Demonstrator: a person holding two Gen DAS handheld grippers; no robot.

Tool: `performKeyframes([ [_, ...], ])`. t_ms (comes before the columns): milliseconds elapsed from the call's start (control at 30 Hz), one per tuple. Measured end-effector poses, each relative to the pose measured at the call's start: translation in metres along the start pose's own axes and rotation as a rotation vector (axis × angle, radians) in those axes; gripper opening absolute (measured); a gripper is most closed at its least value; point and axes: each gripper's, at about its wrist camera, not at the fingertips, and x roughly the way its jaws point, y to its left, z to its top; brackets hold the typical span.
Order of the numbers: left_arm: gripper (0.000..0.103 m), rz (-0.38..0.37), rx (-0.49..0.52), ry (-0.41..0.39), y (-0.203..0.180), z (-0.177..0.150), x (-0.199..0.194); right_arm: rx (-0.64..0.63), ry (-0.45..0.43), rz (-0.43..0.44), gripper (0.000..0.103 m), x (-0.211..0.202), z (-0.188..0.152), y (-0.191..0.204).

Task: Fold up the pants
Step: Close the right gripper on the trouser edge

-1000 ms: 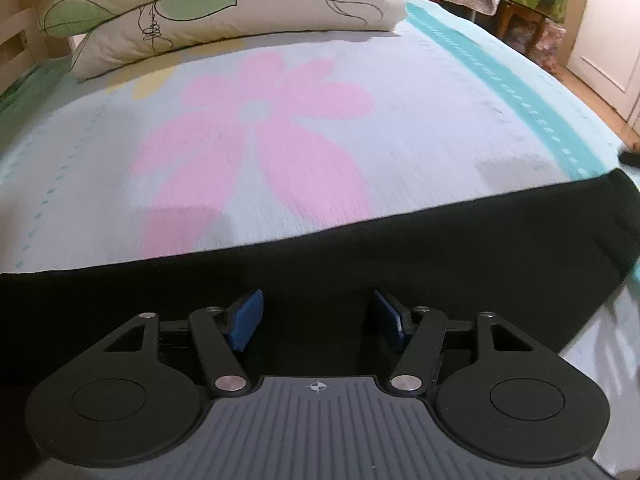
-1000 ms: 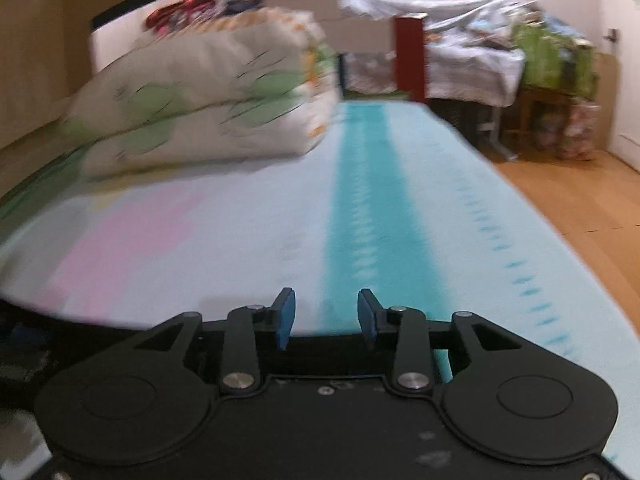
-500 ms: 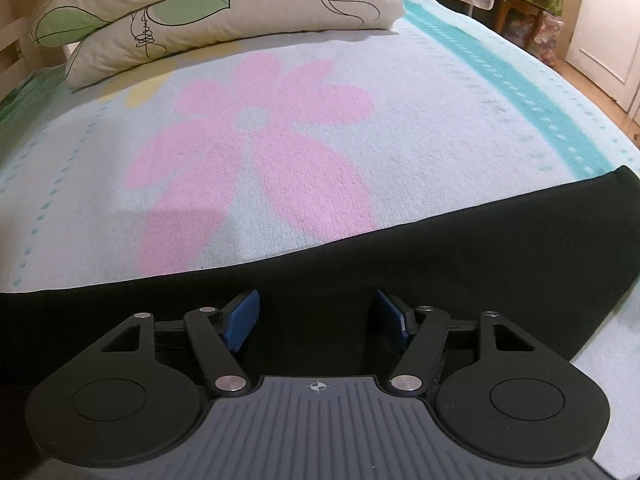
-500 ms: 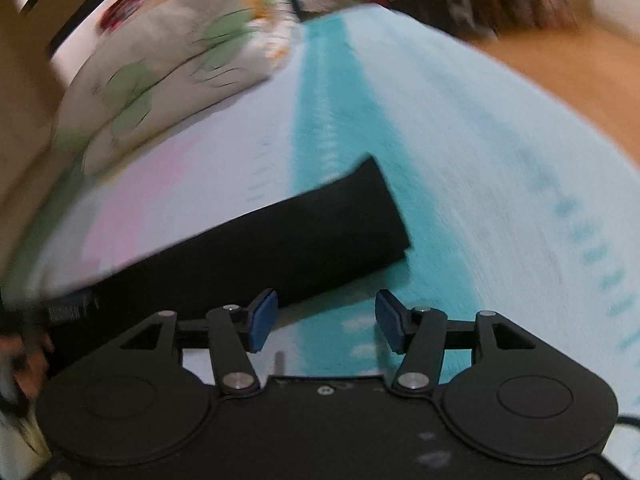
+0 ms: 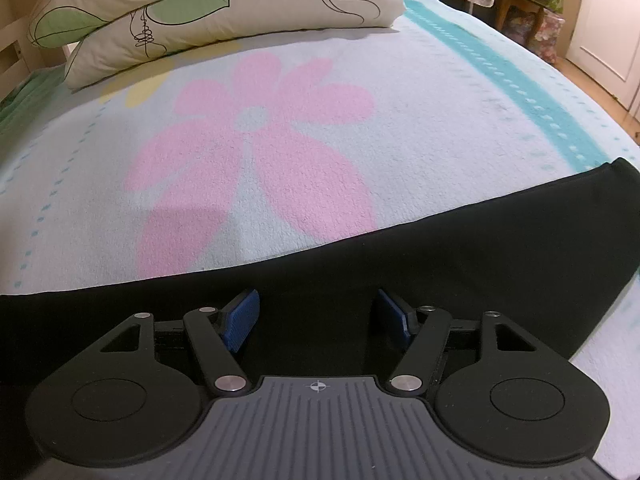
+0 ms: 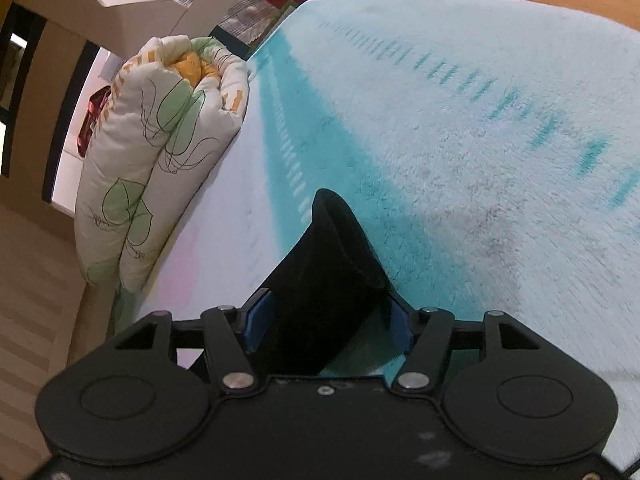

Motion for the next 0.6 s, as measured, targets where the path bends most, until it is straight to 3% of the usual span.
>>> performKeyframes([
  [167,0.065,0.004,-0.003,0.003,-0.002,0.002,0.001,-0.003,-0.009,0.003,0.063,-0.007,-0.001,-0.004],
  [400,0.065,0.002,-0.017,0.007,-0.002,0.002,0.0,0.081,-0.027,0.032,0.063,0.011,0.027,-0.011],
  [600,0.056,-0.085,-0.086,0.081,0.005,0.019,-0.014,-0.05,0.047,-0.006,0.063,0.016,0.037,0.002],
])
